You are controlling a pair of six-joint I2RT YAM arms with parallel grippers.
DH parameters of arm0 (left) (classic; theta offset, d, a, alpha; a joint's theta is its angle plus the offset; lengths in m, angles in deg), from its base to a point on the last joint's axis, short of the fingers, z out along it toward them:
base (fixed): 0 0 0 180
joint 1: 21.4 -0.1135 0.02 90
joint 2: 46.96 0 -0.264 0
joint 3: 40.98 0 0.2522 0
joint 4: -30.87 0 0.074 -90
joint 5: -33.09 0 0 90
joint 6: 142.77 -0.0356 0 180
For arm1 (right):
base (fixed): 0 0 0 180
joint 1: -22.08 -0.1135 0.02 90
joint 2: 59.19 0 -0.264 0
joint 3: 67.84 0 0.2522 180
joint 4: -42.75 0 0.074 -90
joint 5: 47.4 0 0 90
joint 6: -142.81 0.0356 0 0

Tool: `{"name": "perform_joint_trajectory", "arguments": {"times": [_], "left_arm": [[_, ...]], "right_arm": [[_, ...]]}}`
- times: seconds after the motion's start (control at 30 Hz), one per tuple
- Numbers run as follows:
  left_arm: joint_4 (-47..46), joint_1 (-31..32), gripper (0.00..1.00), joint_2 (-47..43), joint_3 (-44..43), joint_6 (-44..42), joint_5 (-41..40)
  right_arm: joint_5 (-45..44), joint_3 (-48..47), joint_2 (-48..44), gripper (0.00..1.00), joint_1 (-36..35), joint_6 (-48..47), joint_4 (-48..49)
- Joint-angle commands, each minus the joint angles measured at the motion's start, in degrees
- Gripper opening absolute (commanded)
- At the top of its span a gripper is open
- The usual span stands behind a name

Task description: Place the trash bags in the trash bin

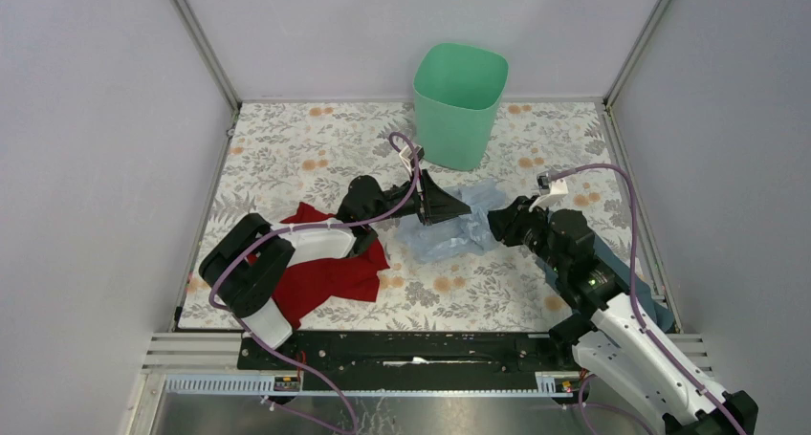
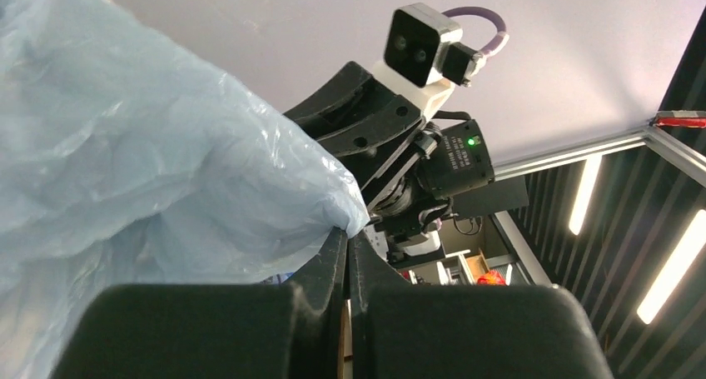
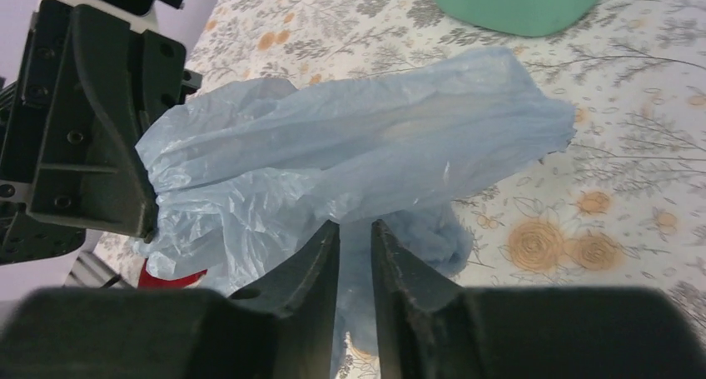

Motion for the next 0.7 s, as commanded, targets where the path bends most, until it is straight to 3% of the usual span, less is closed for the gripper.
{"name": "perform_joint_trajectory", "arguments": {"times": [0.0, 0.1, 0.2, 0.3, 0.4, 0.47, 0.6, 0.67], "left_arm": [[-0.4, -0.8, 0.00, -1.1, -1.0, -4.1, -1.6], [3.5, -2.3, 0.00, -2.6, 1.6, -7.4, -2.3], [5.4, -3.7, 0.00, -4.1, 5.3, -9.4, -3.5], [5.4, -5.0, 0.00, -5.3, 7.8, -11.3, -3.4], [5.6, -7.8, 0.00, -8.3, 12.0, -13.0, -3.2], [6.2, -10.4, 0.00, -11.5, 15.4, -13.8, -2.9], [7.9, -13.7, 0.00, -17.9, 22.4, -16.1, -3.2], [12.5, -14.1, 0.00, -21.1, 24.2, -18.2, -4.1]], "right_arm": [[-7.6, -6.8, -2.0, 0.23, 0.1, -8.1, -7.8], [-9.6, -11.9, -0.1, 0.14, 0.1, -13.0, -13.2], [-2.7, -16.5, 6.4, 0.19, 0.1, -16.1, -16.3], [3.0, -20.4, 13.5, 0.40, 0.1, -15.8, -19.7], [4.0, -22.6, 17.4, 0.48, 0.1, -13.5, -23.1], [2.5, -21.0, 16.4, 0.55, 0.1, -10.8, -22.8], [5.0, -13.1, 12.9, 0.88, 0.1, -4.5, -16.5], [8.2, -10.0, 13.1, 0.95, 0.1, -1.7, -12.5]]}}
